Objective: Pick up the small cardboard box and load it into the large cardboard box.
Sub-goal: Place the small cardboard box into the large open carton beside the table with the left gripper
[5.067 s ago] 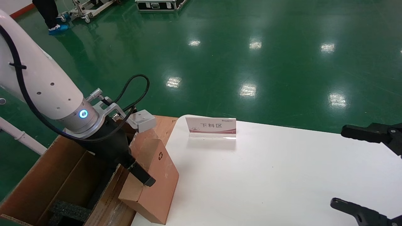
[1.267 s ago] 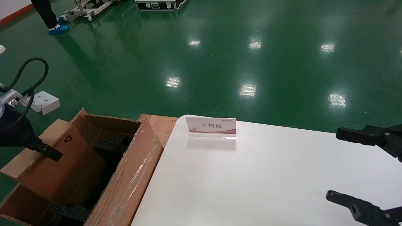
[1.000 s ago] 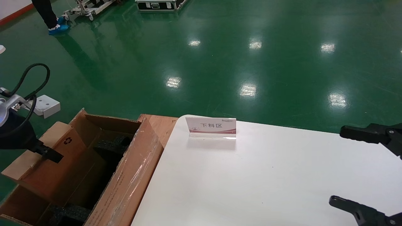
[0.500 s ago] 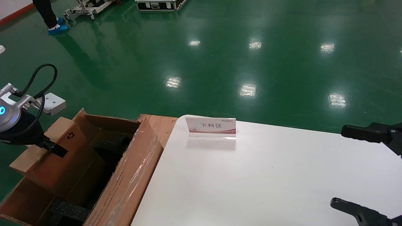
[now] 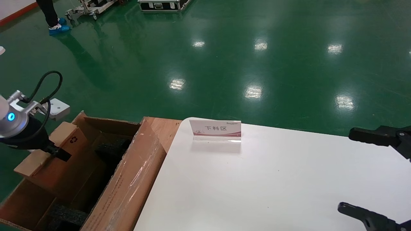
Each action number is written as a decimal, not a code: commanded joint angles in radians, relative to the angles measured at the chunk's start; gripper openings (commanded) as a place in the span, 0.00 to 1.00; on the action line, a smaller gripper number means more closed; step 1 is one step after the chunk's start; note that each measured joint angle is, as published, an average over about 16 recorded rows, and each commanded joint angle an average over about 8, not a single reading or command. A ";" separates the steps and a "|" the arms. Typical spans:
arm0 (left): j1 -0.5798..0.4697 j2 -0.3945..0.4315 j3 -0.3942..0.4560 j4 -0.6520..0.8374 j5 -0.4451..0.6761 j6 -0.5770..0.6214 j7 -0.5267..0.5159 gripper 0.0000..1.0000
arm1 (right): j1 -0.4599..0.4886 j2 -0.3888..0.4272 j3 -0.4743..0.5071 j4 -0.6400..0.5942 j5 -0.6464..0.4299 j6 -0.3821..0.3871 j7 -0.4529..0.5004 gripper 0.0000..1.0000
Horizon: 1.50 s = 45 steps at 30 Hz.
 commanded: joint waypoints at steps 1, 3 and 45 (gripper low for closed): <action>0.019 0.003 0.002 0.013 -0.005 -0.013 0.000 0.00 | 0.000 0.000 0.000 0.000 0.000 0.000 0.000 1.00; 0.037 0.005 0.003 0.031 -0.013 -0.024 0.003 0.00 | 0.000 0.000 0.000 0.000 0.000 0.000 0.000 1.00; 0.185 0.032 -0.008 0.201 -0.122 -0.096 0.067 1.00 | 0.000 0.001 -0.002 0.000 0.001 0.001 -0.001 1.00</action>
